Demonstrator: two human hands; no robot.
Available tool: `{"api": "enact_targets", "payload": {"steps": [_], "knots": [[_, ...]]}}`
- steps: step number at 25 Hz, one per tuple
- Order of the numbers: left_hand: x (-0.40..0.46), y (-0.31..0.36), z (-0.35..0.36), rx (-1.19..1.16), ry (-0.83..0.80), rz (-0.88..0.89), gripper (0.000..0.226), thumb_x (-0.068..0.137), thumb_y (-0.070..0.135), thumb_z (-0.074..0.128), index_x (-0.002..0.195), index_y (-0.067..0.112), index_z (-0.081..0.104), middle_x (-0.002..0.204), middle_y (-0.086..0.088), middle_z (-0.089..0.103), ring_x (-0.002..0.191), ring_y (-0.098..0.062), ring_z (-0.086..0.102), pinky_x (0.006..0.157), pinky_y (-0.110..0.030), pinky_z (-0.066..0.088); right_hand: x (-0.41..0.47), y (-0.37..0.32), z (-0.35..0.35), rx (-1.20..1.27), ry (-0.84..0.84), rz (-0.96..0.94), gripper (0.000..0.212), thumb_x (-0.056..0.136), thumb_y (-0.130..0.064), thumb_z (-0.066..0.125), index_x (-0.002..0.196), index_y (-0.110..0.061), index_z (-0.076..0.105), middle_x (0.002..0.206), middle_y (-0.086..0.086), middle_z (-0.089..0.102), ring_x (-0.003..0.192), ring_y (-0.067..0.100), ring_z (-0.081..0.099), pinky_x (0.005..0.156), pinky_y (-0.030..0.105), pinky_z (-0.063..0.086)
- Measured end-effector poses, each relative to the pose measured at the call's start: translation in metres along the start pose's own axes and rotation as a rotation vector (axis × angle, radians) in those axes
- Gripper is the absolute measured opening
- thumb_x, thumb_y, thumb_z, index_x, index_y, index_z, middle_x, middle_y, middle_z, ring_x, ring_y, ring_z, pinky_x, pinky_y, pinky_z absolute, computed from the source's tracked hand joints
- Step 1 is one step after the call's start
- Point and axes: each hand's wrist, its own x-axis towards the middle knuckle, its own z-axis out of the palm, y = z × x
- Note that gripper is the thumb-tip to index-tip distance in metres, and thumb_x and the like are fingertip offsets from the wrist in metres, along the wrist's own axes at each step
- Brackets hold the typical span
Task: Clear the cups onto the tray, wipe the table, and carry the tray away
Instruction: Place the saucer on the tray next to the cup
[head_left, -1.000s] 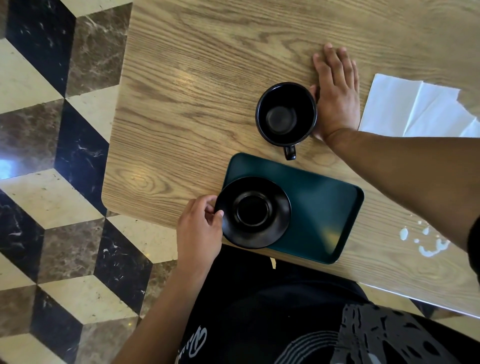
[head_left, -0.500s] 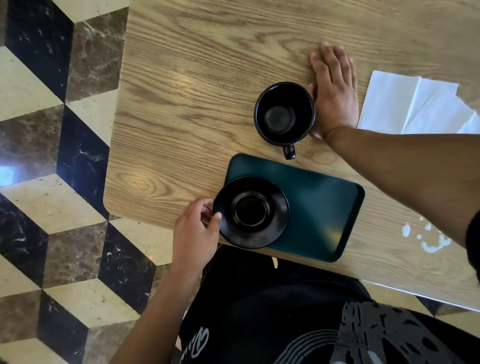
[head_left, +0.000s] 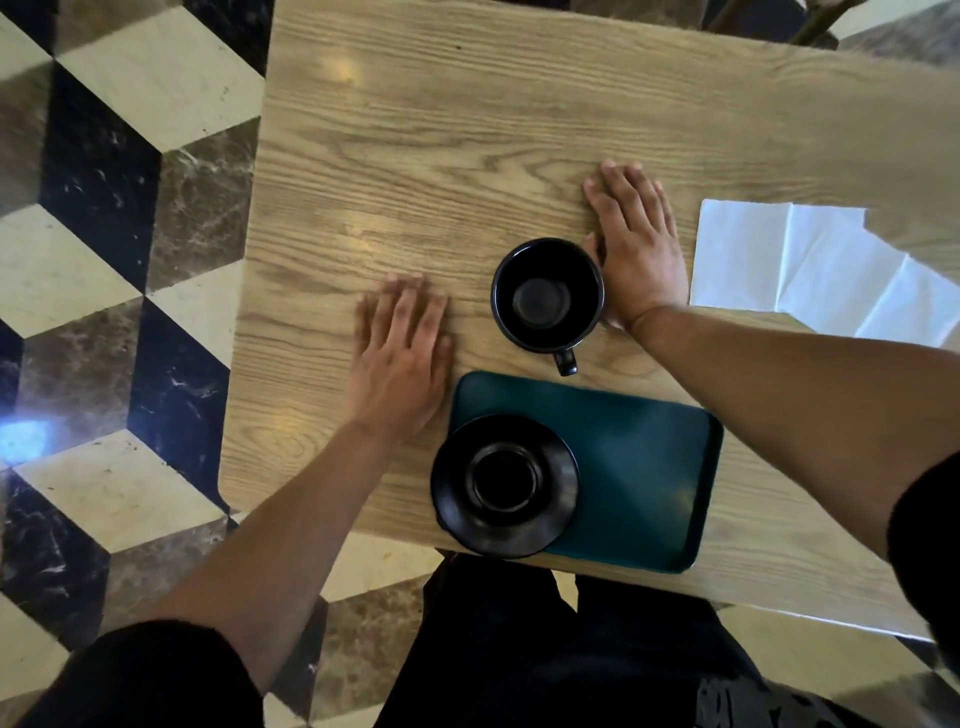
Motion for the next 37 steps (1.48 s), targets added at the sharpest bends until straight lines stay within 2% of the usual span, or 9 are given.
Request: {"api": "enact_targets", "payload": {"steps": [3, 11, 14, 18, 21, 23, 25, 32, 37], "knots": [[0.009, -0.005, 0.017, 0.047, 0.033, 0.188, 0.052, 0.106, 0.037, 0.041, 0.152, 0.012, 0.043, 0.162, -0.014, 0.033, 0.152, -0.034, 0.025, 0.121, -0.058, 0.021, 0.000, 0.002, 0.002, 0.011, 0.021, -0.012, 0.057, 0.095, -0.025, 0.037, 0.151, -0.014, 0.044, 0.163, 0.006, 0.034, 0.153, 0.029, 0.024, 0.125, 0.047, 0.017], [0.012, -0.011, 0.029, 0.070, 0.121, 0.204, 0.050, 0.104, 0.034, 0.041, 0.148, 0.012, 0.047, 0.159, -0.013, 0.039, 0.150, -0.033, 0.030, 0.118, -0.059, 0.027, -0.001, 0.008, 0.009, 0.100, 0.088, -0.045, 0.052, 0.096, -0.021, 0.040, 0.145, -0.010, 0.051, 0.159, 0.008, 0.040, 0.152, 0.027, 0.027, 0.126, 0.043, 0.016], [0.011, -0.012, 0.030, 0.078, 0.169, 0.198, 0.049, 0.103, 0.033, 0.041, 0.146, 0.012, 0.050, 0.158, -0.013, 0.041, 0.149, -0.033, 0.033, 0.119, -0.058, 0.027, 0.000, 0.005, 0.001, 0.368, 0.095, 0.087, 0.041, 0.095, -0.014, 0.042, 0.129, -0.012, 0.065, 0.147, 0.003, 0.056, 0.146, 0.014, 0.039, 0.124, 0.032, 0.023], [0.013, -0.014, 0.030, 0.087, 0.178, 0.207, 0.050, 0.100, 0.032, 0.042, 0.146, 0.013, 0.050, 0.158, -0.012, 0.042, 0.149, -0.032, 0.033, 0.119, -0.056, 0.027, -0.014, -0.028, -0.045, 0.864, 0.121, 0.386, 0.026, 0.095, -0.034, 0.049, 0.100, -0.022, 0.071, 0.110, -0.003, 0.073, 0.102, 0.000, 0.063, 0.092, 0.019, 0.046], [0.012, -0.014, 0.031, 0.080, 0.194, 0.206, 0.051, 0.099, 0.032, 0.042, 0.145, 0.013, 0.050, 0.157, -0.011, 0.043, 0.148, -0.031, 0.035, 0.119, -0.056, 0.028, -0.042, -0.058, -0.064, 0.791, -0.107, 0.337, 0.050, 0.091, -0.054, 0.061, 0.130, -0.024, 0.061, 0.128, -0.005, 0.064, 0.117, 0.009, 0.059, 0.093, 0.022, 0.045], [0.013, -0.014, 0.031, 0.083, 0.200, 0.207, 0.052, 0.098, 0.032, 0.041, 0.145, 0.014, 0.050, 0.157, -0.011, 0.044, 0.148, -0.031, 0.035, 0.119, -0.055, 0.029, -0.062, -0.075, -0.063, 0.597, -0.272, 0.289, 0.106, 0.072, -0.070, 0.072, 0.156, -0.026, 0.025, 0.150, -0.004, 0.039, 0.137, 0.012, 0.042, 0.102, 0.028, 0.039], [0.013, -0.015, 0.031, 0.086, 0.205, 0.213, 0.052, 0.098, 0.033, 0.041, 0.146, 0.014, 0.049, 0.157, -0.011, 0.044, 0.148, -0.031, 0.035, 0.119, -0.055, 0.029, -0.074, -0.084, -0.054, 0.528, -0.279, 0.246, 0.137, 0.059, -0.069, 0.083, 0.160, -0.028, 0.001, 0.157, -0.002, 0.024, 0.145, 0.016, 0.030, 0.109, 0.035, 0.038], [0.015, -0.016, 0.032, 0.083, 0.222, 0.223, 0.053, 0.097, 0.034, 0.042, 0.145, 0.014, 0.050, 0.156, -0.011, 0.045, 0.148, -0.031, 0.035, 0.119, -0.055, 0.029, -0.106, -0.071, -0.042, 0.679, 0.009, 0.332, 0.115, 0.057, -0.035, 0.095, 0.152, -0.029, 0.030, 0.144, -0.013, 0.044, 0.127, -0.003, 0.042, 0.095, -0.002, 0.026], [0.017, -0.018, 0.036, 0.089, 0.251, 0.234, 0.053, 0.096, 0.034, 0.042, 0.144, 0.013, 0.051, 0.155, -0.011, 0.046, 0.147, -0.031, 0.036, 0.119, -0.054, 0.029, -0.165, -0.038, -0.085, 0.704, 0.124, 0.415, 0.111, 0.053, -0.035, 0.097, 0.144, -0.043, 0.034, 0.137, -0.019, 0.050, 0.127, -0.003, 0.047, 0.103, 0.014, 0.035]]}}
